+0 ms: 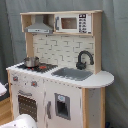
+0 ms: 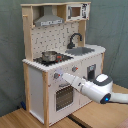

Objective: Play with the kitchen

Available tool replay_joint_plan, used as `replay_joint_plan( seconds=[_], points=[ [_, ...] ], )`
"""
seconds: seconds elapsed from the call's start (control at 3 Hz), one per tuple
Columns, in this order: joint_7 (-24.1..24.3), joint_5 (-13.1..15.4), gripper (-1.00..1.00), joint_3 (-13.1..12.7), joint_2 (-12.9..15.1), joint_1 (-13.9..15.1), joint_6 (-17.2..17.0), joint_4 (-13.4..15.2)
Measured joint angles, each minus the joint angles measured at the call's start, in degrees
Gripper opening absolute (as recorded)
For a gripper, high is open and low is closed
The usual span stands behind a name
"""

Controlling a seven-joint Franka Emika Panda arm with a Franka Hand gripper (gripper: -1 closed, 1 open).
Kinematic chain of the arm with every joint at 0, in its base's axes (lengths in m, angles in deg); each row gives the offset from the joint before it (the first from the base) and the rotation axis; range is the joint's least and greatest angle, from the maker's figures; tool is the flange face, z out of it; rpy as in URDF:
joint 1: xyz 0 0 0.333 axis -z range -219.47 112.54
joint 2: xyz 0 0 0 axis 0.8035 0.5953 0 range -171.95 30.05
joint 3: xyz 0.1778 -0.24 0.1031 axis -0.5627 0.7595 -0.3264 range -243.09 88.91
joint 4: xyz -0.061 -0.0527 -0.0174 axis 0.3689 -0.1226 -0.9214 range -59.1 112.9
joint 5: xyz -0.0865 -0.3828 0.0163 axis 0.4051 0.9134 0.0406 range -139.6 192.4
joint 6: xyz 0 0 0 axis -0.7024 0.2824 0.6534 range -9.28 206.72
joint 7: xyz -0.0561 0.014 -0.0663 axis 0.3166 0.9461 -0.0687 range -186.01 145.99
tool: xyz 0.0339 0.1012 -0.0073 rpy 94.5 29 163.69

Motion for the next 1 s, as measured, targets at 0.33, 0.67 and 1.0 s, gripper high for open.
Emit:
replay_joint_plan(
  seconds=[0.33,0.67,1.0],
  points=[
    [-5.22,0.0,1.0,-0.07,0.01,-2.66,-1.63,0.98],
    [-10.6,-0.01,1.0,-0.35,0.07,-4.97,-3.32,1.37],
    [-16.68,-0.04,1.0,-0.44,0.12,-6.93,-4.87,1.75]
  ],
)
